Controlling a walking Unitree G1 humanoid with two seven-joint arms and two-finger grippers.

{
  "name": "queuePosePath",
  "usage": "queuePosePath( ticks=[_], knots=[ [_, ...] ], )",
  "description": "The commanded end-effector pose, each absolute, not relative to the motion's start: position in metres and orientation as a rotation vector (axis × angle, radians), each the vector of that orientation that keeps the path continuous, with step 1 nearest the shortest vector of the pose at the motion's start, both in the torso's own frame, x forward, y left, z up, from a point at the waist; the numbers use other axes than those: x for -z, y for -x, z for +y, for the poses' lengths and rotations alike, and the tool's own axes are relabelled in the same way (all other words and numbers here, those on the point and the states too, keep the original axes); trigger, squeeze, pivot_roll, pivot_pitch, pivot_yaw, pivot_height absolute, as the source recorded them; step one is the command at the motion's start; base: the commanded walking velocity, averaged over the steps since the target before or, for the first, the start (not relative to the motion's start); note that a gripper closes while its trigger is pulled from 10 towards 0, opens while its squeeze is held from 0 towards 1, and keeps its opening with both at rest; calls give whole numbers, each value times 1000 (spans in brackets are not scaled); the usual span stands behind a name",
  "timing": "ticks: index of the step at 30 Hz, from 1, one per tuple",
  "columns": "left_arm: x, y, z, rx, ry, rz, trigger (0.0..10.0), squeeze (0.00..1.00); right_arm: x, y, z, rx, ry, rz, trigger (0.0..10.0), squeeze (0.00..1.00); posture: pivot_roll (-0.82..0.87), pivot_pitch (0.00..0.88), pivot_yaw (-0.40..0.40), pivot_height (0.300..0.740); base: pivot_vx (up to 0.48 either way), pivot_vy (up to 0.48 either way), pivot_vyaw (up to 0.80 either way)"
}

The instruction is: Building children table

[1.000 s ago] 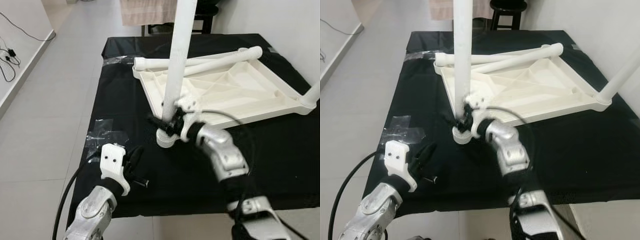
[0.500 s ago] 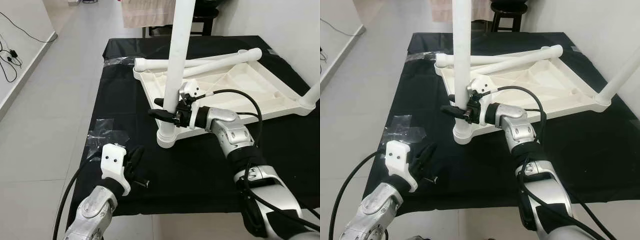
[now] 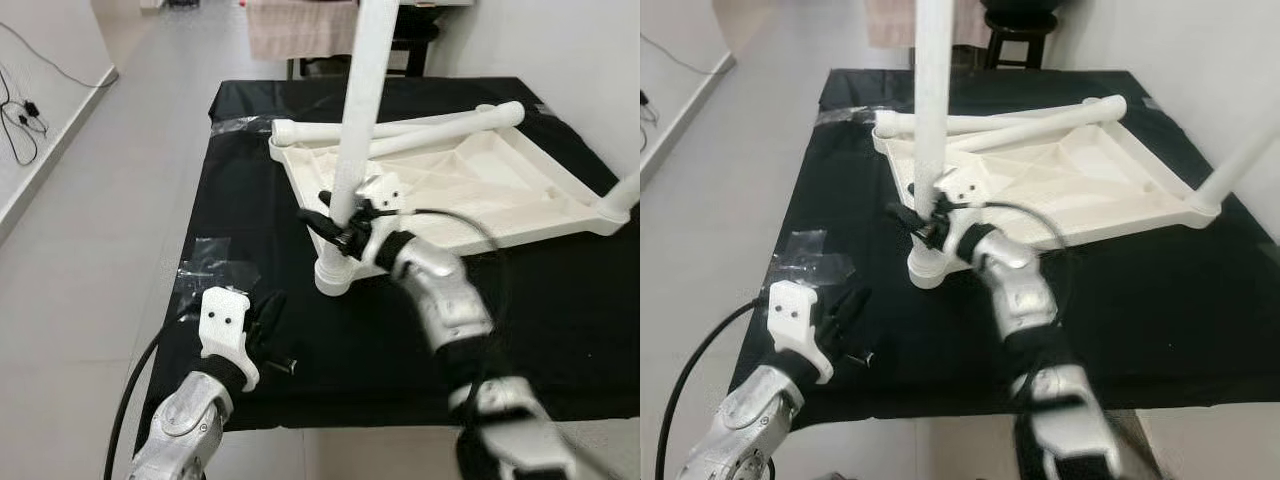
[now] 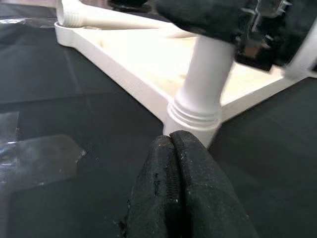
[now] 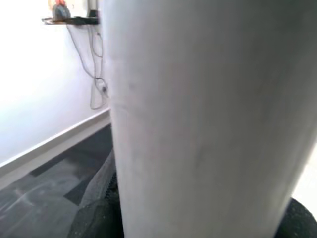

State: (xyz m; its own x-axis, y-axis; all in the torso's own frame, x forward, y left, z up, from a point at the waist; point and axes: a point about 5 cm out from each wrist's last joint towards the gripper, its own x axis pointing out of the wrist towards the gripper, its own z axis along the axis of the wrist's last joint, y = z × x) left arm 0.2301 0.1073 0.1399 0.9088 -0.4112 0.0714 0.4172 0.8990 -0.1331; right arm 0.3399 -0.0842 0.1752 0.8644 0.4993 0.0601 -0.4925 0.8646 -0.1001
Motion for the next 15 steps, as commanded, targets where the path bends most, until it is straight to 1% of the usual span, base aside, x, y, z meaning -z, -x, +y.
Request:
queuePosePath(
  ticks=[1, 3, 4, 5, 8, 9, 11, 12, 13, 14, 15],
  knots=[
    [-136, -230, 109, 430, 151, -17, 10000, 0, -138, -334, -90, -472, 139, 118, 0, 0, 73, 127, -22, 740, 0, 0, 0],
    [-136, -230, 108, 432, 153, -16, 10000, 0, -135, -338, -94, -460, 127, 138, 0, 0, 73, 127, -22, 740, 0, 0, 0],
    [-136, -230, 108, 436, 152, -16, 10000, 0, -134, -341, -96, -448, 120, 150, 4431, 0, 90, 130, -36, 740, 0, 0, 0],
    [-136, -230, 108, 433, 150, -18, 10000, 0, -136, -345, -97, -449, 110, 143, 10000, 0, 83, 129, -31, 740, 0, 0, 0],
    [-136, -230, 108, 428, 149, -20, 10000, 0, -140, -346, -95, -449, 99, 131, 10000, 0, 83, 129, -31, 740, 0, 0, 0],
    [-136, -230, 108, 426, 149, -20, 10000, 0, -146, -347, -91, -508, 75, 105, 10000, 1000, 91, 128, -27, 740, 0, 0, 0],
    [-136, -230, 108, 426, 149, -19, 10000, 0, -159, -349, -84, -624, 49, 44, 10000, 1000, 95, 124, -24, 740, 0, 0, 0],
    [-136, -230, 108, 426, 149, -19, 10000, 0, -159, -349, -84, -624, 49, 44, 10000, 1000, 95, 124, -24, 740, 0, 0, 0],
    [-136, -230, 108, 430, 148, -16, 10000, 0, -171, -351, -82, -705, 40, 6, 10000, 725, 102, 123, -23, 740, 0, 0, 0],
    [-136, -230, 108, 430, 148, -16, 10000, 0, -171, -351, -82, -705, 40, 6, 10000, 725, 102, 123, -23, 740, 0, 0, 0],
    [-136, -230, 108, 432, 148, -16, 10000, 0, -178, -351, -82, -752, 35, -10, 10000, 0, 102, 122, -23, 740, 0, 0, 0]
  ],
)
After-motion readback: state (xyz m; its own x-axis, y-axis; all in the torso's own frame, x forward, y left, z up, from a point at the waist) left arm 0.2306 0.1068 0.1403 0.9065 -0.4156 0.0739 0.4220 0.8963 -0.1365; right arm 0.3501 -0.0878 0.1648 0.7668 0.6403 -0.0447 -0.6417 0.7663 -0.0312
